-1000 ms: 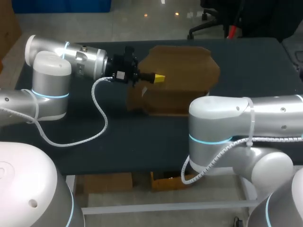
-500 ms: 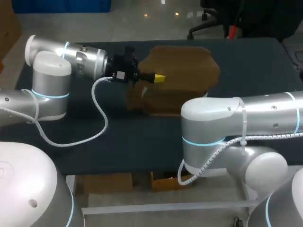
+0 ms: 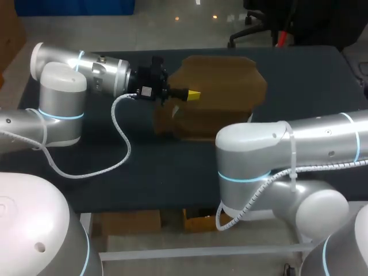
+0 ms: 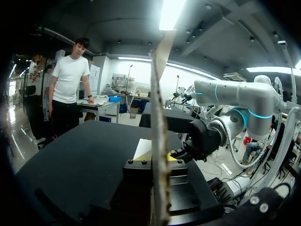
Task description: Assemble the packaging by folding the flat box into shape, placing the metal phone stand inside, and closing the box properly
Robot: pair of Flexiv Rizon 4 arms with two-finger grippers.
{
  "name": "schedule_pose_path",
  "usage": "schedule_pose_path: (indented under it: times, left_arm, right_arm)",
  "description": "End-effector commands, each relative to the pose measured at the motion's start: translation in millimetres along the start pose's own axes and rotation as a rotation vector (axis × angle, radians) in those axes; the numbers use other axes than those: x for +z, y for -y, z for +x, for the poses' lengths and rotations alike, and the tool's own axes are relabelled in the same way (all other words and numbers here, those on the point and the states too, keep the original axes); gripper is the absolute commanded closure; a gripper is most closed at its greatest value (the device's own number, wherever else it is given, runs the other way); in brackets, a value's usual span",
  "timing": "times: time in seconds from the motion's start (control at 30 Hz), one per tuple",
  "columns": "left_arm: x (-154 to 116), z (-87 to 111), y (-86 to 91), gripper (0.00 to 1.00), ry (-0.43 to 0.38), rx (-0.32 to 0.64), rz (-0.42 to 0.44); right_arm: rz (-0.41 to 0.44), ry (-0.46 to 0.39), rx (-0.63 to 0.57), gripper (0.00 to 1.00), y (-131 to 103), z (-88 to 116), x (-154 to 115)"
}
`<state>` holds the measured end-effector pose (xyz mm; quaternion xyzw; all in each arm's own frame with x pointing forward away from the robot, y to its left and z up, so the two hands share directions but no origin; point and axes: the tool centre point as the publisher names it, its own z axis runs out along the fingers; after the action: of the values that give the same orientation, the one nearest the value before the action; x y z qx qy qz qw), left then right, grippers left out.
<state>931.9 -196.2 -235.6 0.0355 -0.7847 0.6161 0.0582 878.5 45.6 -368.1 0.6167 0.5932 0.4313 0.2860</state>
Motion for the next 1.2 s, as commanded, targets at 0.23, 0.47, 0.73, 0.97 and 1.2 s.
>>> schedule_pose_path:
  times: [0.23, 0.47, 0.73, 0.97, 1.2]
  left_arm:
    - [0.8, -0.8, -2.2, 1.0, -0.003, -0.001, -0.002]
    - [0.8, -0.8, -2.2, 1.0, -0.003, -0.001, -0.002]
    - [0.8, -0.8, -2.2, 1.0, -0.003, -0.001, -0.002]
    - [0.8, -0.8, -2.2, 1.0, -0.003, -0.001, -0.002]
    - [0.8, -0.8, -2.2, 1.0, -0.003, -0.001, -0.002]
  right_arm:
    - [0.021, -0.049, -0.026, 0.71, 3.0, 3.3, -12.6]
    - [0.064, -0.127, -0.074, 0.71, 6.3, 7.5, -19.6]
    - [0.073, -0.188, -0.1, 0.7, 6.1, -2.5, -32.7]
    - [0.095, -0.223, -0.141, 0.7, 5.7, -11.7, -39.2]
    - [0.114, -0.28, -0.214, 0.69, 5.4, -23.1, -45.1]
